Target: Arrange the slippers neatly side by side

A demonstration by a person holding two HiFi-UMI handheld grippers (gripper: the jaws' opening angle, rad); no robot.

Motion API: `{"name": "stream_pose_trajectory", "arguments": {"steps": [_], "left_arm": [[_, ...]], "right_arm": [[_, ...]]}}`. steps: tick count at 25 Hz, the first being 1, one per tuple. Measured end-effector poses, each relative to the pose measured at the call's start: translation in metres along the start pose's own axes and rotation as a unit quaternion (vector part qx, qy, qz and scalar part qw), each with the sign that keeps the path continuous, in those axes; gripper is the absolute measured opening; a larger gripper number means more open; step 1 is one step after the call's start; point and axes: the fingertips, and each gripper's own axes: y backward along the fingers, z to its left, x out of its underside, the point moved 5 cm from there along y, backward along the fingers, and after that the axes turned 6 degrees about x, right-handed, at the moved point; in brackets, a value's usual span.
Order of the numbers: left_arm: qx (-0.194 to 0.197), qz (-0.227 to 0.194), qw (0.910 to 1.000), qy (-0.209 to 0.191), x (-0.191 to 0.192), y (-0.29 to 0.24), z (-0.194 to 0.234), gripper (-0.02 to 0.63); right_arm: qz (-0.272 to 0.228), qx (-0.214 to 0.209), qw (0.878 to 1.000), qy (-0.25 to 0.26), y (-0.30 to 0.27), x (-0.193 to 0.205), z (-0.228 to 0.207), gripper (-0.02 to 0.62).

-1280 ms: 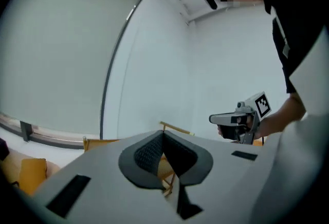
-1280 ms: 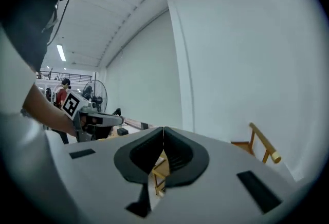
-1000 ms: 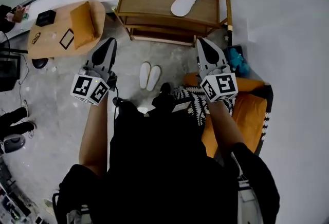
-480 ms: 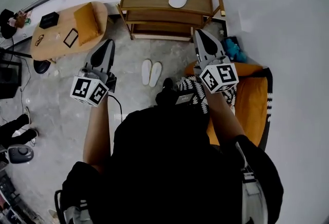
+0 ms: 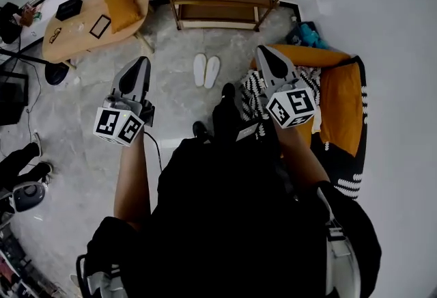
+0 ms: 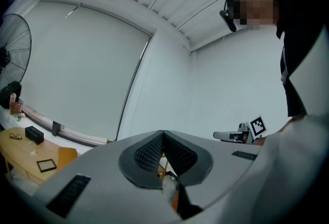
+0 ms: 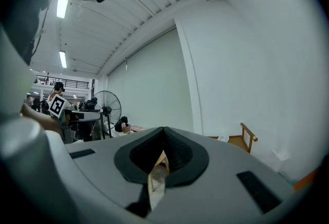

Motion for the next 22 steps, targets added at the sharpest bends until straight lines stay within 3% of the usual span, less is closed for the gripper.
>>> {"name": "stream_pose_trajectory", "arguments": {"steps": [5,11,22], "left_arm": [[0.019,-0.007,0.9998,-0.006,0.006,0.025,-0.04,0.015],[0.011,-0.017,0.9997,-0.015,0.003,0.051,-0.089,0.015],[0.032,0.025,0.9991,-0.015,0.048,0.065,-0.231,0.015]], "right_arm": [[0.001,-0.007,1.0,0.012,0.04,0.004,0.017,0.032],[-0.011,-0.021,1.0,-0.002,0.081,0.001,0.023,0.032],[0.007,-0.019,1.0,-0.019,0.217,0.039,0.007,0.032]]}}
